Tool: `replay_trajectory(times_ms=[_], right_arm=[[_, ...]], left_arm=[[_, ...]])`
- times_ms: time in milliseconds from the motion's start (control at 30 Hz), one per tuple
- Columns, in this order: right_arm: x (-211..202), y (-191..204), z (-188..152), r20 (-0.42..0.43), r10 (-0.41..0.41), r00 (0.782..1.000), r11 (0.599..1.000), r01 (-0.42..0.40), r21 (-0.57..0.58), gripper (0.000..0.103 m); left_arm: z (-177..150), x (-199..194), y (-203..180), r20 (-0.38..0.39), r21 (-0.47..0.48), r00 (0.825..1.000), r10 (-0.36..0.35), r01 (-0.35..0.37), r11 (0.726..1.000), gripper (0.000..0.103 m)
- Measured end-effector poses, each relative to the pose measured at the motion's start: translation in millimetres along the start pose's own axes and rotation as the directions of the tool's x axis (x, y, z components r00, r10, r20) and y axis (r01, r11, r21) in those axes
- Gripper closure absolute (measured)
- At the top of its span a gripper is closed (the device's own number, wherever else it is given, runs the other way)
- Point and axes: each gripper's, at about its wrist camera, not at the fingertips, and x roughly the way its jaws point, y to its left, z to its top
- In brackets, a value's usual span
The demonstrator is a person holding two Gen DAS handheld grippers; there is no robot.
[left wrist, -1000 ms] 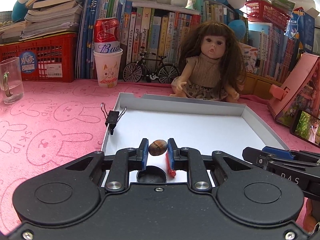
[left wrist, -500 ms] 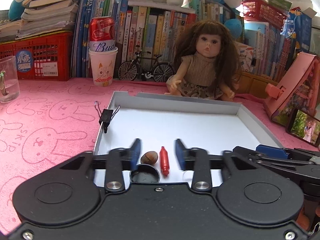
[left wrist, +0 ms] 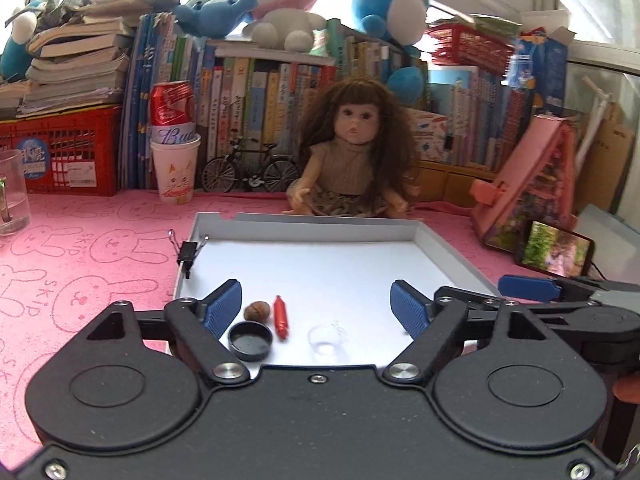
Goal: Organize rigid objects
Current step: 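Withdraw both open tools from the tray toward the table objects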
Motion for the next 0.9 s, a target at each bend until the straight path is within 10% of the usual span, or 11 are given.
replay_trajectory(times_ms=[900], right_arm=[[-97, -25, -74, 0.027, 0.109, 0.994, 0.994, -0.109, -0.006, 0.005]], left_arm=[[-70, -85, -19, -0.086, 0.06, 0.985, -0.15, 0.155, 0.986, 0.02]])
